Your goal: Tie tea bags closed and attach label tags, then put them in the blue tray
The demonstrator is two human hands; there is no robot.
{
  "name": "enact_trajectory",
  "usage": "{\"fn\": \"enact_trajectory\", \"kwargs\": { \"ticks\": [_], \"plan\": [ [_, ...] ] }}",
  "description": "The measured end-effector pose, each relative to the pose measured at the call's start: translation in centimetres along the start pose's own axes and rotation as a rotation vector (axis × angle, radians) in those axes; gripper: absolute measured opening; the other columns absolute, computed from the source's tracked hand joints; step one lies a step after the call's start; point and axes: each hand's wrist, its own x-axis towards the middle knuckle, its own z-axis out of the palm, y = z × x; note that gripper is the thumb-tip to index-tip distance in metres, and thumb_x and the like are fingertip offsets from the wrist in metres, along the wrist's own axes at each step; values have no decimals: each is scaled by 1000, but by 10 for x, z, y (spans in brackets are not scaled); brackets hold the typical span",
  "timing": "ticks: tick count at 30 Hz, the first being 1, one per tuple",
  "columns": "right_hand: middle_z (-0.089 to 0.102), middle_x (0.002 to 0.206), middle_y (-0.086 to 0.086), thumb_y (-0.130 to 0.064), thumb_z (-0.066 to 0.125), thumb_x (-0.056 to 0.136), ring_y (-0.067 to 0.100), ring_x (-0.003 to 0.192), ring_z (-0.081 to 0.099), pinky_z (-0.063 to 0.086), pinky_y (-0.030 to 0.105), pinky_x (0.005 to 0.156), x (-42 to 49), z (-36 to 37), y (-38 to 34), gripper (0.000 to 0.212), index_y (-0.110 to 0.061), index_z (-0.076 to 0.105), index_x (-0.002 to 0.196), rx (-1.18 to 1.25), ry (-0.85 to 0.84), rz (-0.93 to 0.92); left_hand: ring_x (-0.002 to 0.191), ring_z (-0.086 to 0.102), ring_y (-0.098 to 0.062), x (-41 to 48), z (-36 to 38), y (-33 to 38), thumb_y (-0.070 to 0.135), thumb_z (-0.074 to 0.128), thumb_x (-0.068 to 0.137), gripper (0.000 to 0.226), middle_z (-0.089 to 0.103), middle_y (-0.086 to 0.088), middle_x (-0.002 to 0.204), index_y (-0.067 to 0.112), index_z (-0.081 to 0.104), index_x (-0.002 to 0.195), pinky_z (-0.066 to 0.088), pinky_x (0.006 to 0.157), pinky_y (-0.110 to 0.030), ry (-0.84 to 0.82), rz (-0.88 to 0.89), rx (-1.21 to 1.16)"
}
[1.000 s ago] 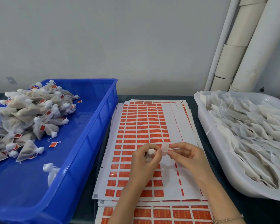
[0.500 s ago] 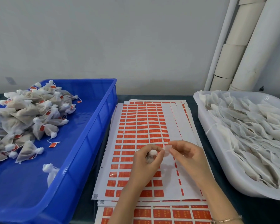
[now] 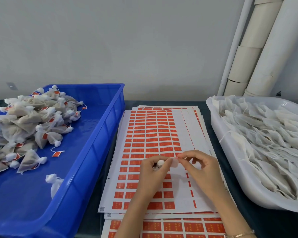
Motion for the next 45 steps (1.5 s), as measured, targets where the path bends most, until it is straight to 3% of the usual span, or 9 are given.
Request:
{"fn": "enact_trajectory", "kwargs": {
  "ticks": [8, 13, 19, 24, 28, 32, 34, 38, 45],
  "plan": [
    [66, 97, -21, -36, 69, 72, -5, 99, 58, 44, 4, 83, -4, 2, -5, 16, -44, 69, 85, -48, -5, -90, 73, 63, 3, 1, -3, 7, 23, 68, 87, 36, 68, 18, 65, 43, 71, 57, 45, 60, -4, 48, -71, -51],
    [63, 95, -23, -33, 69, 72, -5, 99, 57, 42, 1, 83, -5, 4, -7, 20, -48, 66, 86, -104, -12, -133, 61, 60, 0, 1, -5, 7, 22, 68, 87, 26, 62, 14, 55, 28, 68, 61, 46, 57, -9, 50, -128, -75],
    [61, 95, -23, -33, 68, 72, 5, 90, 62, 43, 1, 82, -5, 5, -6, 18, -32, 75, 89, -181, -27, -138, 59, 59, -4, 1, -6, 8, 24, 67, 88, 28, 61, 12, 54, 26, 67, 61, 48, 63, -16, 36, -151, -84],
    [58, 98, -24, -25, 72, 77, 2, 93, 59, 42, 3, 81, -6, 7, -1, 20, -38, 70, 92, -245, -59, -115, 61, 60, -4, 1, -5, 6, 25, 67, 88, 29, 62, 13, 56, 29, 66, 59, 48, 64, -16, 38, -155, -96],
    [55, 97, -30, -7, 72, 82, -8, 95, 57, 40, 1, 82, -7, 6, 2, 32, -39, 65, 82, -276, -16, -95, 65, 62, -1, 2, -4, 5, 24, 69, 86, 25, 65, 7, 60, 25, 69, 61, 46, 59, -6, 62, -120, -85],
    [61, 91, -29, -30, 61, 80, -5, 95, 54, 41, 6, 74, -6, 7, -7, 10, -38, 58, 86, -152, 76, -63, 79, 65, 3, 2, 0, 2, 23, 71, 85, 18, 71, 13, 72, 27, 73, 68, 45, 59, -2, 41, -92, -69],
    [60, 97, -29, -40, 60, 82, -6, 97, 54, 40, 2, 75, -6, 8, -8, 13, -41, 58, 95, -127, 32, -43, 84, 66, 1, 2, 0, 1, 23, 70, 86, 16, 72, 18, 76, 32, 73, 73, 46, 62, -4, 12, -65, -57],
    [61, 97, -26, -26, 69, 85, -8, 100, 53, 40, 1, 78, -7, 9, -5, 24, -47, 57, 91, -169, -34, -58, 89, 66, -5, 3, -1, -3, 20, 69, 87, 14, 73, 15, 82, 31, 75, 83, 50, 70, -9, -46, -8, -38],
    [63, 85, -26, -23, 69, 85, -8, 94, 55, 41, 2, 74, -6, 8, -3, 21, -43, 60, 84, -139, -17, -21, 85, 62, -3, 1, -1, -7, 26, 71, 85, 9, 69, 19, 82, 34, 71, 85, 51, 70, -11, -55, 48, 51]
  ]
}}
